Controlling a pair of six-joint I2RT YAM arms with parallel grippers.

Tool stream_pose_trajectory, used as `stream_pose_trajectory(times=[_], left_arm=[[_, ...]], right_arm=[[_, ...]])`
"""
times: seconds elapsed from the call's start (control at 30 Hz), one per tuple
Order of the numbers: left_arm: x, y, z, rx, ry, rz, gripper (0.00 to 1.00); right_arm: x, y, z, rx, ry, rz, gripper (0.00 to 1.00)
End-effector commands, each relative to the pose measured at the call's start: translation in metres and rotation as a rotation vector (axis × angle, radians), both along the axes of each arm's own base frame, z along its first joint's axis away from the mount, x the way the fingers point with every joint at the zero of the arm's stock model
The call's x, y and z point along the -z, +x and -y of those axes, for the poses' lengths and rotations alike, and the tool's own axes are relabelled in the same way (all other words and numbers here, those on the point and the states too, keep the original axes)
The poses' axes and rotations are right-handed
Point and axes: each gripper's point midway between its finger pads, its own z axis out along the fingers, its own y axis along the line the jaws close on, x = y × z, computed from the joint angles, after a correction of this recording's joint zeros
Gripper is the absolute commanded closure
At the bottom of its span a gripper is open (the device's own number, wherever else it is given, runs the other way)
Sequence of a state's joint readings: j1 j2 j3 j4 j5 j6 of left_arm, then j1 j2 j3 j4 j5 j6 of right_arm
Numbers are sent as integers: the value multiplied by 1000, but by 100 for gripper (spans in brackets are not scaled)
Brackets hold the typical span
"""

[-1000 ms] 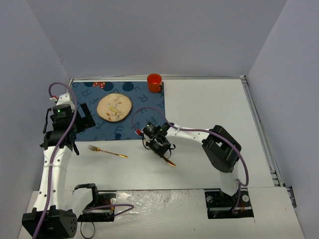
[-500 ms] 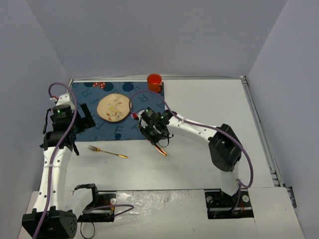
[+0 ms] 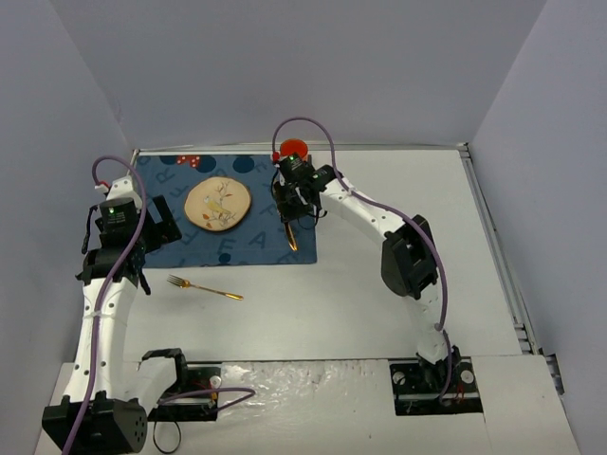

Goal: Set the dinner table for one person

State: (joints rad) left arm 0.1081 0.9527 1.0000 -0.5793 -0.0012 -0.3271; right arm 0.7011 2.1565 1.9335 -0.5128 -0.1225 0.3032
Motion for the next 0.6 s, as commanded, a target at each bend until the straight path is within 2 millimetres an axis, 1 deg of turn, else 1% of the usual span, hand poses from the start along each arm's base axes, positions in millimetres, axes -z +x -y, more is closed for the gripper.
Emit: stream_pose_trajectory(times=[0.0, 0.13, 0.23, 0.43, 0.57], left_arm=[[-15, 5, -5, -23, 10, 60, 3], [-15, 5, -5, -23, 8, 58, 3], [-16, 5, -5, -24, 8, 61, 3], [-16, 5, -6, -25, 9, 59, 3], [-15, 5, -5, -24, 6, 60, 3]], right_arm=[[-2, 18, -13, 134, 100, -61, 100], [14, 31, -13, 199, 113, -96, 100], [21, 39, -14, 242, 129, -117, 100], [32, 44, -19, 272, 145, -147, 100], [37, 49, -18, 299, 150, -156, 100]])
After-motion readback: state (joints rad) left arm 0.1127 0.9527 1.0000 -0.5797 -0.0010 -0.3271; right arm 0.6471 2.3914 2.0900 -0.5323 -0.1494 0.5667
